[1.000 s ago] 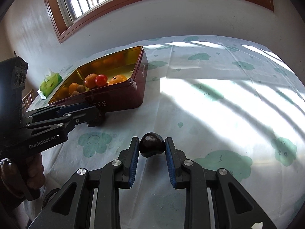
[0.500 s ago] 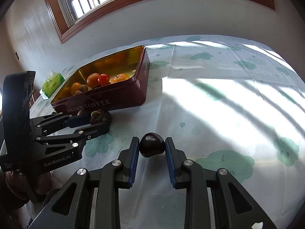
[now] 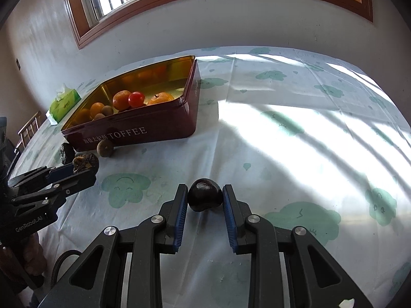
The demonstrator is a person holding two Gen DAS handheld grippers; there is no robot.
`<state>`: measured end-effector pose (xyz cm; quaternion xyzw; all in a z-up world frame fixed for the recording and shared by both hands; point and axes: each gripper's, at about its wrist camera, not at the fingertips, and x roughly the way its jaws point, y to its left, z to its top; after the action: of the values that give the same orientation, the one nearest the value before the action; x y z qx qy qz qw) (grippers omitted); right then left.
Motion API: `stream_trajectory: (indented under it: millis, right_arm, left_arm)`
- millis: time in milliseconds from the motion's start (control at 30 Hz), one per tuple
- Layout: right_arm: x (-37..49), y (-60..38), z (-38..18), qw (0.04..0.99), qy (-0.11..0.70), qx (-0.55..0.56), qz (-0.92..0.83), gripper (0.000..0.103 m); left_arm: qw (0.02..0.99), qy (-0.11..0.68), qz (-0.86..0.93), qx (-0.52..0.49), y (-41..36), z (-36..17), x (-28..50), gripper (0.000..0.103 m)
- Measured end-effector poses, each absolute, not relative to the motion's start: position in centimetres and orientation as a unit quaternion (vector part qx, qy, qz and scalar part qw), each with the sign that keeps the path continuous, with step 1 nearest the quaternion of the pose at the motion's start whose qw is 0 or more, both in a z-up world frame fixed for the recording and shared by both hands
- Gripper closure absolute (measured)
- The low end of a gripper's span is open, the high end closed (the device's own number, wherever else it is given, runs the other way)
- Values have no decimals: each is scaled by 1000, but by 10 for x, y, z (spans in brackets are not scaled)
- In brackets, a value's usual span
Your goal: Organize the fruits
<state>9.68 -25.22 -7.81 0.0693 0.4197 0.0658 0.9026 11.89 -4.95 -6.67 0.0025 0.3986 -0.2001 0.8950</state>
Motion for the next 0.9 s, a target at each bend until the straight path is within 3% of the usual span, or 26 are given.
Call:
stream_trajectory:
  millis: [367,900]
  right_arm:
    - [80,-193,-80,902,416,65,93,77]
    - [83,-191,-82,902,422,57,77,77]
  left_arm:
    - [908,391,-146,-21,-6,-80,113,66]
    - [908,400,-121,-23,-5,-85,116,66]
